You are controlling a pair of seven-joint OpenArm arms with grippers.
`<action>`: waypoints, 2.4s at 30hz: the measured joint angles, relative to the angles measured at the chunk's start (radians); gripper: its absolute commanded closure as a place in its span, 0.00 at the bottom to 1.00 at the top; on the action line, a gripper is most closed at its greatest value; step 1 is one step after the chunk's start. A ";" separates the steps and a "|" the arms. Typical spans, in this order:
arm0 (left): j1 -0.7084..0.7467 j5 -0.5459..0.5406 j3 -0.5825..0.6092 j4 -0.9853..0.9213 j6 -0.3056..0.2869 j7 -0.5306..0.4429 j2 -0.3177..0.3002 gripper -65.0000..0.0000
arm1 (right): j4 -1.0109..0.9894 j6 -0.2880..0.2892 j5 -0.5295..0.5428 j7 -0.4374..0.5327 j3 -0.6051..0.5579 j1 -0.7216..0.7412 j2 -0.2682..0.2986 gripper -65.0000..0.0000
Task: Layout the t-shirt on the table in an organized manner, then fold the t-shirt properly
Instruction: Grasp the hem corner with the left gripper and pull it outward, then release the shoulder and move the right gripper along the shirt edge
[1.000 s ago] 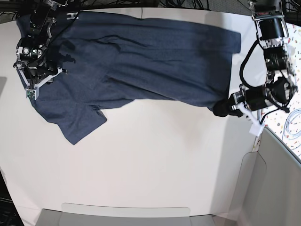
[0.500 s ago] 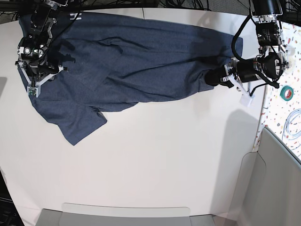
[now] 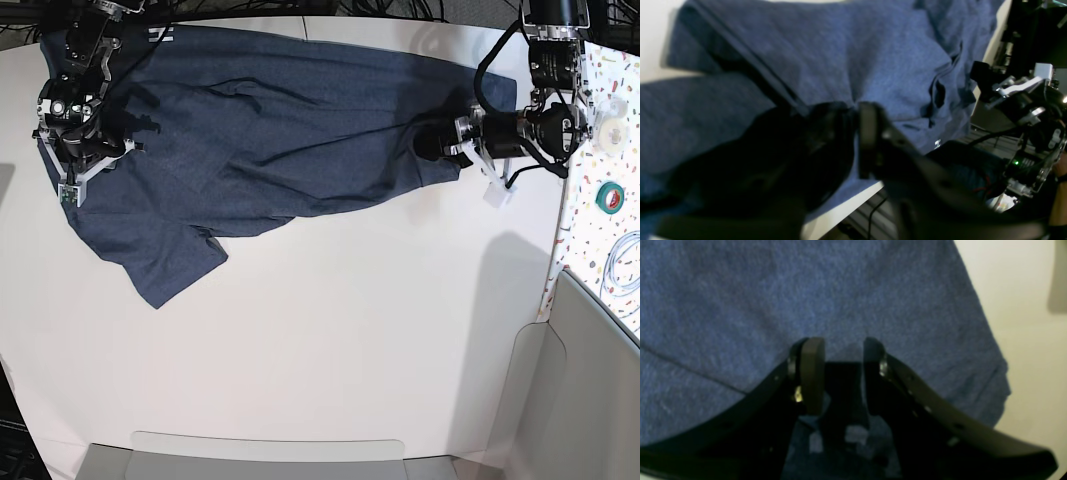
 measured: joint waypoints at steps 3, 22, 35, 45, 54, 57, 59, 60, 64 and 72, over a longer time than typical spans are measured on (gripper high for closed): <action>0.018 0.008 -0.061 0.081 0.003 0.015 -0.001 0.71 | 0.000 0.000 0.003 0.003 0.000 -0.006 0.000 0.69; -0.106 0.153 -0.093 -0.165 0.003 -0.068 0.047 0.71 | 0.001 -0.001 0.007 0.011 0.000 -0.017 0.003 0.69; -0.137 0.160 -0.054 -0.177 0.003 -0.077 0.050 0.70 | 0.001 -0.001 0.006 0.011 0.000 -0.017 0.003 0.69; -0.169 0.159 -0.054 -0.177 0.003 -0.080 0.082 0.71 | 0.001 0.000 0.007 0.011 0.000 -0.017 0.003 0.69; -0.166 0.163 -0.053 -0.178 0.003 -0.080 0.103 1.00 | 0.002 -0.001 0.013 0.022 0.000 -0.026 0.003 0.69; -0.174 0.159 -0.056 -0.179 0.003 -0.076 0.103 1.00 | 0.002 0.000 0.013 0.022 0.000 -0.026 0.003 0.69; -0.195 0.159 -0.056 -0.180 0.003 -0.076 0.103 1.00 | 0.002 -0.001 0.013 0.022 0.000 -0.027 0.003 0.69; -0.208 0.159 -0.057 -0.180 0.003 -0.077 0.103 1.00 | 0.003 -0.001 0.014 0.023 0.000 -0.028 0.003 0.69; -0.241 0.156 -0.058 -0.180 0.003 -0.084 0.103 1.00 | 0.005 -0.001 0.014 0.026 0.000 -0.034 0.003 0.69; -0.290 0.156 -0.059 -0.180 0.002 -0.248 0.105 1.00 | 0.006 -0.003 0.014 0.031 0.000 -0.039 0.003 0.69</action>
